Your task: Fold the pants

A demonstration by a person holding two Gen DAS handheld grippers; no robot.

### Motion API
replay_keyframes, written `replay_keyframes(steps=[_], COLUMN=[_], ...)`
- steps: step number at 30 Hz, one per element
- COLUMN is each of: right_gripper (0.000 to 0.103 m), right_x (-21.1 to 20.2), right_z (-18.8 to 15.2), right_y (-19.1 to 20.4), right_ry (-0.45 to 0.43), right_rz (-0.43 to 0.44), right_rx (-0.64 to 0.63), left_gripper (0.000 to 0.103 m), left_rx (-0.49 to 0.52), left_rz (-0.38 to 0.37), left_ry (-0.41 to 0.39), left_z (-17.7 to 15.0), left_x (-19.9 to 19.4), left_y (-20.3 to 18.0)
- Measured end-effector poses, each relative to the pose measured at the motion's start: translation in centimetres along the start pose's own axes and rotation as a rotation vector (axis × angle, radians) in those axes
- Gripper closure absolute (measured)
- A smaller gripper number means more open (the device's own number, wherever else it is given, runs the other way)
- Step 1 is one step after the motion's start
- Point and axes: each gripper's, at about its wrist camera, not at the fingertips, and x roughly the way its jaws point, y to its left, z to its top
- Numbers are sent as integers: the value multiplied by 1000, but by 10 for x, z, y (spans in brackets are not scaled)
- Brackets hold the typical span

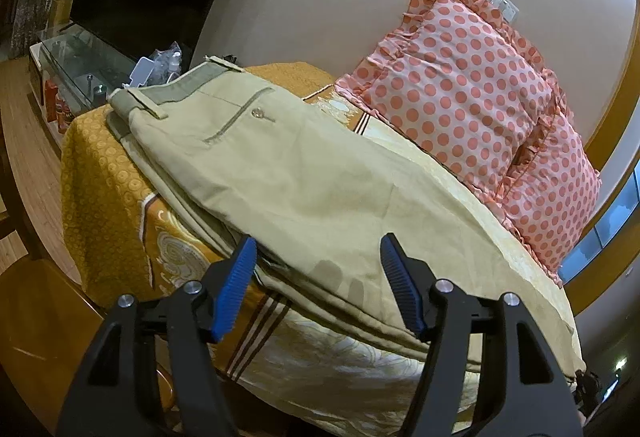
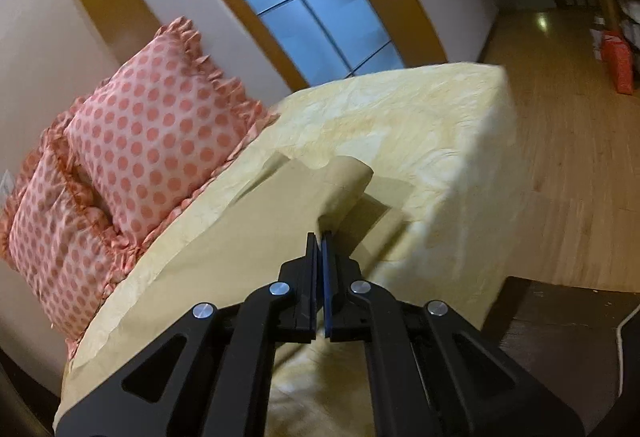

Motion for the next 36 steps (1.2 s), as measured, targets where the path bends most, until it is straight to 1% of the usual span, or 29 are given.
replay_keyframes(steps=[3, 4, 5, 7, 8, 10, 11, 12, 13, 16, 19, 24, 27, 28, 29, 31, 32, 33, 34, 36], right_gripper=[100, 93, 75, 49, 49, 51, 57, 60, 62, 64, 64, 65, 69, 79, 86, 86, 87, 89, 96, 98], right_x=[-4, -8, -11, -20, -20, -11, -6, -2, 0, -3, -3, -1, -1, -2, -2, 0, 0, 0, 2, 7], right_z=[-5, -4, -3, 0, 2, 2, 0, -3, -6, -17, -24, -27, -31, -31, -31, -31, -30, -28, -20, -10], right_y=[-2, -2, -4, -9, -12, -17, -20, -21, -20, -9, 1, 11, 16, 16, 17, 22, 20, 16, 6, -3], right_ry=[7, -16, -36, -109, -124, -94, -76, -62, -62, -112, -136, -167, -181, -175, -157, -151, -144, -135, -109, -70], right_rz=[-19, -30, -43, -83, -107, -110, -96, -81, -83, -120, -162, -195, -202, -182, -143, -140, -120, -91, -14, 68], right_rx=[-37, -35, -23, 2, -4, -4, 4, 3, -8, -102, -200, -309, -387, -404, -418, -454, -434, -396, -302, -190], left_gripper=[38, 38, 37, 36, 36, 36, 36, 36, 36, 36, 36, 35, 34, 34, 34, 33, 33, 33, 33, 33], left_rx=[5, 6, 6, 17, 21, 16, 14, 13, 14, 16, 13, 13, 10, 9, 10, 9, 9, 7, 6, -6], left_rz=[2, 1, 1, 2, 2, -2, -3, -3, -3, -1, 0, 0, -4, -5, -4, -6, -9, -12, -16, -27], left_ry=[-4, -2, 0, -4, -6, -9, -8, -8, -9, -8, -10, -11, -11, -10, -11, -11, -11, -11, -10, -8], left_z=[2, 1, 1, 2, 2, 3, 3, 4, 4, 4, 4, 4, 4, 4, 4, 4, 5, 5, 5, 6], left_x=[2, 2, 1, 1, 1, 1, 1, 2, 2, 3, 3, 4, 4, 5, 5, 5, 5, 6, 6, 6], left_y=[0, 0, 0, -1, -1, 1, 1, 1, 2, 3, 2, 3, 3, 4, 3, 3, 3, 5, 4, 8])
